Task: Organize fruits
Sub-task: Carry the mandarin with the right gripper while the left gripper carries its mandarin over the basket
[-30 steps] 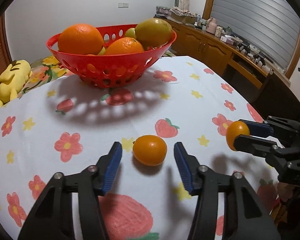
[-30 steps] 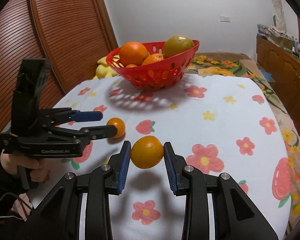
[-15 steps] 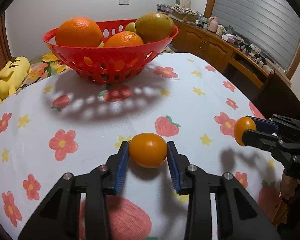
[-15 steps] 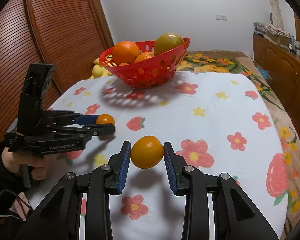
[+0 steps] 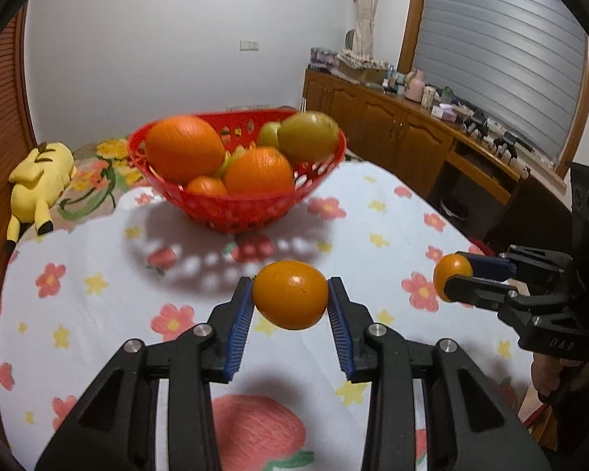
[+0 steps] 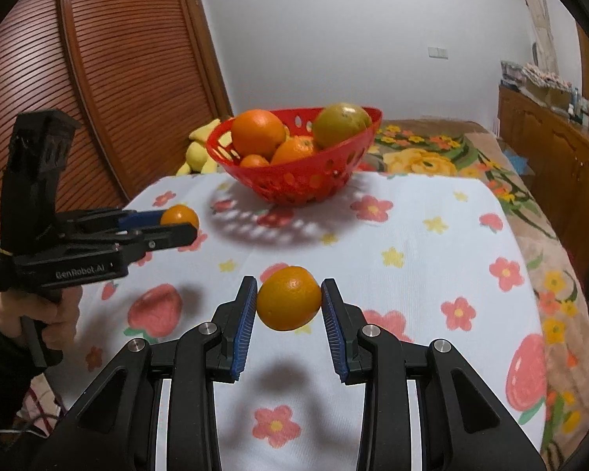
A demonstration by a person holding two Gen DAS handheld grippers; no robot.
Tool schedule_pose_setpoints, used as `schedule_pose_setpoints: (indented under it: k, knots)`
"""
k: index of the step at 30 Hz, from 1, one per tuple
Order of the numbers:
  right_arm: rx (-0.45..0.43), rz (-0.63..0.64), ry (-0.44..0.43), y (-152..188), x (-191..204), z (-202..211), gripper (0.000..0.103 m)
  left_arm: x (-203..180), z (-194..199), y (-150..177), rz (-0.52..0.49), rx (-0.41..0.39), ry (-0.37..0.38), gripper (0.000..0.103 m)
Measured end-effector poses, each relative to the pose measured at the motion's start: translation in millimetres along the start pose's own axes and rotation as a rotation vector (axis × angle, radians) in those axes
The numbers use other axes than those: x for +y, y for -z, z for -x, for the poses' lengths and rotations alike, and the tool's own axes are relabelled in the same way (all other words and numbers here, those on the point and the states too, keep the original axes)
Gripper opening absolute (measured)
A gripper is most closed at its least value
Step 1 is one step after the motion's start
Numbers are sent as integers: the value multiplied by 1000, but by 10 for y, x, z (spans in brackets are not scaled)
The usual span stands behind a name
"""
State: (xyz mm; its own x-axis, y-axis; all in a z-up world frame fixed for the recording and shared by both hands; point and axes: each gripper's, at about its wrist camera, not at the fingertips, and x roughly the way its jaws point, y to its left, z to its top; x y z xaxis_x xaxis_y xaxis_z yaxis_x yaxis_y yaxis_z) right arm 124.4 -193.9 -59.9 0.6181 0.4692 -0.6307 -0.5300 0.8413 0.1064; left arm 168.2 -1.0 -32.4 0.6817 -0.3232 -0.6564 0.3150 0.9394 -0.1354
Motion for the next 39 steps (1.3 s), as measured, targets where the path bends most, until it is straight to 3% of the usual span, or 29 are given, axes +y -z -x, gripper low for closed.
schedule_pose_setpoints:
  k: [10, 20, 39]
  knots:
    - [-27, 68, 0, -303, 149, 24, 33, 152, 83, -290, 4, -61, -19, 36]
    - [-36, 99, -12, -687, 85, -206, 33, 341, -120, -594, 15, -74, -38, 36]
    - [2, 126, -56, -1207, -101, -899, 33, 629, -591, -873, 31, -32, -24, 36]
